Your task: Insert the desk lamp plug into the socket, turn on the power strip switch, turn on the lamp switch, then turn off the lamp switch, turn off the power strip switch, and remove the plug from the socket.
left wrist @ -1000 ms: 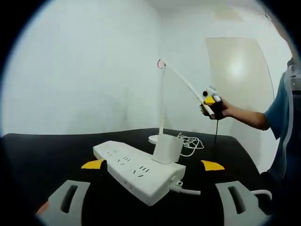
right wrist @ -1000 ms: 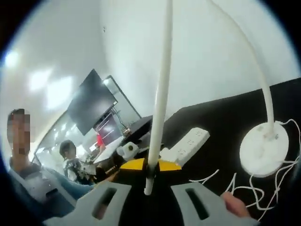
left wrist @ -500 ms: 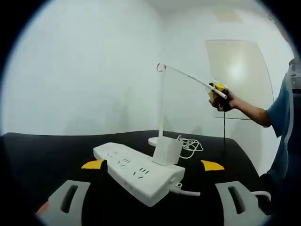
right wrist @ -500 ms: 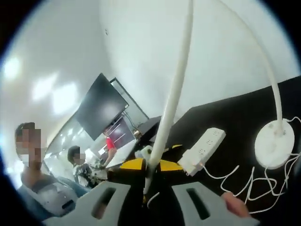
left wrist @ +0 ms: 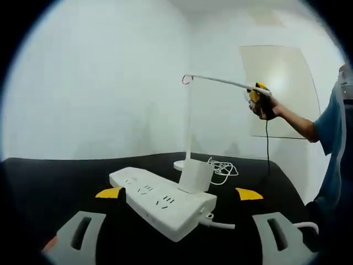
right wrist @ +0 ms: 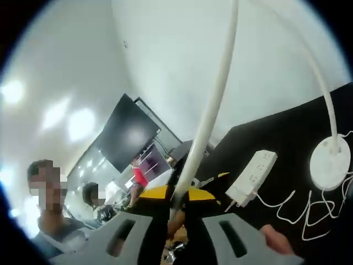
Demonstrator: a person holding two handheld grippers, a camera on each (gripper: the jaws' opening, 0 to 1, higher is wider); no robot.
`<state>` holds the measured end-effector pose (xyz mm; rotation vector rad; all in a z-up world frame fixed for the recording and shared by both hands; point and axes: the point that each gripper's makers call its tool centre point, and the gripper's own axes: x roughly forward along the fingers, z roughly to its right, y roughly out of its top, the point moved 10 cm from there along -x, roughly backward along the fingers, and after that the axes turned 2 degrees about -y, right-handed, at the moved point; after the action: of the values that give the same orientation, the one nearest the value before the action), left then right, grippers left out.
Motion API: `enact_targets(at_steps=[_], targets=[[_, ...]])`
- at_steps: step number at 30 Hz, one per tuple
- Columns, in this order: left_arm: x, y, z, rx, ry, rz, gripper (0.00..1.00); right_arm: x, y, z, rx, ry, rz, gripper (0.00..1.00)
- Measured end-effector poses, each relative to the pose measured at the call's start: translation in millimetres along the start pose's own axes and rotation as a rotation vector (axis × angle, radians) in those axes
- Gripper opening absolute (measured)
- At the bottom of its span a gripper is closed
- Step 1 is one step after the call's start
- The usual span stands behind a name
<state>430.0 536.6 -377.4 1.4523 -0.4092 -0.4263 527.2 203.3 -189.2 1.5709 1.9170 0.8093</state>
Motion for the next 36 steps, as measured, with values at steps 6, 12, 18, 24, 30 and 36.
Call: enact_targets(at_steps=[6,12,18,24,30,36], targets=[[-2,0.2,-5.7,-0.001,-0.002,0.004,0.76,-2,10.4,-4,0.043,0.015,0.016,0.13],[-7,-0.7,-22.4,-0.006,-0.005,0.011,0.76,-5,23.8,-10,0.074,0.030,0.032,0.13],[-6,0.1,-22.7,-0.012,-0.008,0.023,0.76,-3,33.1,-20,0.122,0.043,0.044,0.13],[-6,0.2,-19.3,-0.007,-0.010,0.023,0.76,-2,40.6,-31,0.144,0.051,0.053,0.13],[-5,0.4,-17.5,-0.007,-0.014,0.025,0.76,3,40.3,-53,0.154,0.078,0.064,0.13],[-6,0.1,-21.2,-0.009,-0.015,0.030,0.76,6,46.4,-67,0.163,0.090,0.067,0.14]])
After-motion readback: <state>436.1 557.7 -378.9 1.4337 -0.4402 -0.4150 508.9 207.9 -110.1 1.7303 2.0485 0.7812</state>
